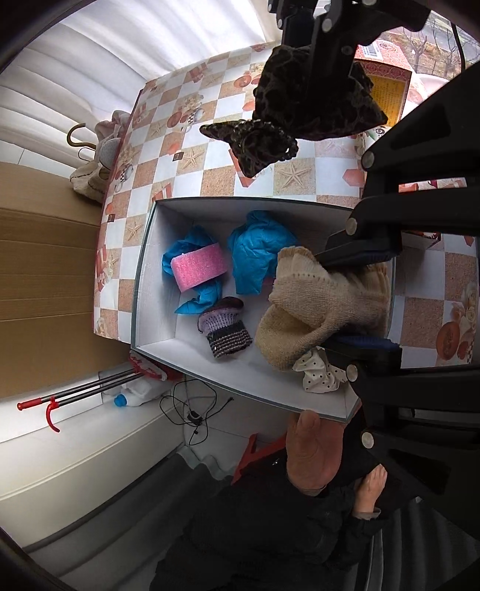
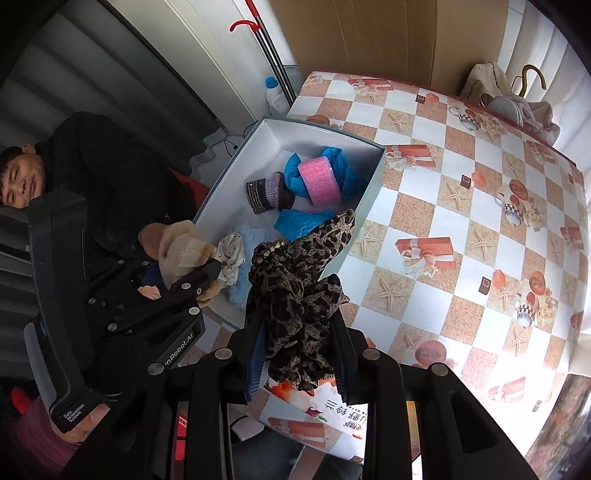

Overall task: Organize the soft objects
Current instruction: 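Carry the beige cloth and leopard scrunchie over the white box with both tools, then open both tools to drop the beige cloth and leopard scrunchie into the box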

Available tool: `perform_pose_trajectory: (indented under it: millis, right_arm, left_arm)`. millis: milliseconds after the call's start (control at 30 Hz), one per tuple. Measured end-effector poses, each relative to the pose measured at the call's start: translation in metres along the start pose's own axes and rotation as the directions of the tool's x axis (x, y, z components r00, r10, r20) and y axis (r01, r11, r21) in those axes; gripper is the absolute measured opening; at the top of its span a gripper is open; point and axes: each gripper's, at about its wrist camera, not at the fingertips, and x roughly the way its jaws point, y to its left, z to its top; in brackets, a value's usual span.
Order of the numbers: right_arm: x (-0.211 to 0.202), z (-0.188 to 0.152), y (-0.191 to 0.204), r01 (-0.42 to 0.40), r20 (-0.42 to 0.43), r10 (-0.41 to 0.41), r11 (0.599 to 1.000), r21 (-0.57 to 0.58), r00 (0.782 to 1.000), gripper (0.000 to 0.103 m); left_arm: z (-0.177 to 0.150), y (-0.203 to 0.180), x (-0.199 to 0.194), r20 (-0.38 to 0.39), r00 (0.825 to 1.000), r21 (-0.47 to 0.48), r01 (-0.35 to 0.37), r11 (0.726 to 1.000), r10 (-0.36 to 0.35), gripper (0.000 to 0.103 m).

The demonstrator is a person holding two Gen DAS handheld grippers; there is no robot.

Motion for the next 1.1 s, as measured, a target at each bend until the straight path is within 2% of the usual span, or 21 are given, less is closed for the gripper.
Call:
perform_pose_trajectory:
  millis: [367, 833, 900, 933, 967, 1000, 1033, 1067, 1100]
  right_arm:
    - [0.022, 0.037, 0.011, 0.013, -0.015, -0.013, 0.999, -0.031, 1.000, 0.033]
    - [0.050, 0.063, 0.023, 0.028, -0.050, -0.031, 0.997, -0.074, 0.998, 0.033]
    - [0.053, 0.069, 0.024, 0.033, -0.050, -0.037, 0.996, -0.079, 0.998, 0.033]
    - [0.054, 0.072, 0.024, 0.034, -0.047, -0.038, 0.996, -0.080, 0.998, 0.033]
    - [0.055, 0.075, 0.024, 0.039, -0.046, -0.043, 0.996, -0.082, 0.998, 0.038]
    - [0.055, 0.078, 0.024, 0.046, -0.039, -0.050, 0.996, -0.081, 0.998, 0.047]
    - [0.055, 0.080, 0.023, 0.076, -0.028, -0.078, 0.994, -0.078, 0.997, 0.066]
    - [0.054, 0.083, 0.021, 0.095, -0.018, -0.097, 0.993, -0.075, 0.995, 0.079]
    - [0.053, 0.085, 0.019, 0.108, -0.020, -0.110, 0.992, -0.069, 0.994, 0.085]
  left_arm:
    - [0.014, 0.006, 0.028, -0.042, 0.999, -0.030, -0.023, 0.999, 0.022, 0.034]
    - [0.018, 0.020, 0.047, -0.076, 0.997, -0.078, -0.038, 0.996, 0.032, 0.034]
    - [0.020, 0.023, 0.048, -0.069, 0.997, -0.083, -0.031, 0.996, 0.026, 0.038]
    - [0.021, 0.024, 0.047, -0.055, 0.998, -0.086, -0.027, 0.996, 0.022, 0.046]
    - [0.021, 0.023, 0.045, -0.040, 0.999, -0.087, -0.026, 0.996, 0.023, 0.063]
    - [0.022, 0.023, 0.044, -0.028, 0.999, -0.087, -0.027, 0.996, 0.024, 0.072]
    - [0.023, 0.024, 0.042, -0.018, 1.000, -0.093, -0.025, 0.995, 0.023, 0.087]
    - [0.024, 0.026, 0.041, -0.009, 1.000, -0.104, -0.019, 0.994, 0.018, 0.089]
    - [0.025, 0.029, 0.041, -0.010, 1.000, -0.112, -0.014, 0.994, 0.013, 0.089]
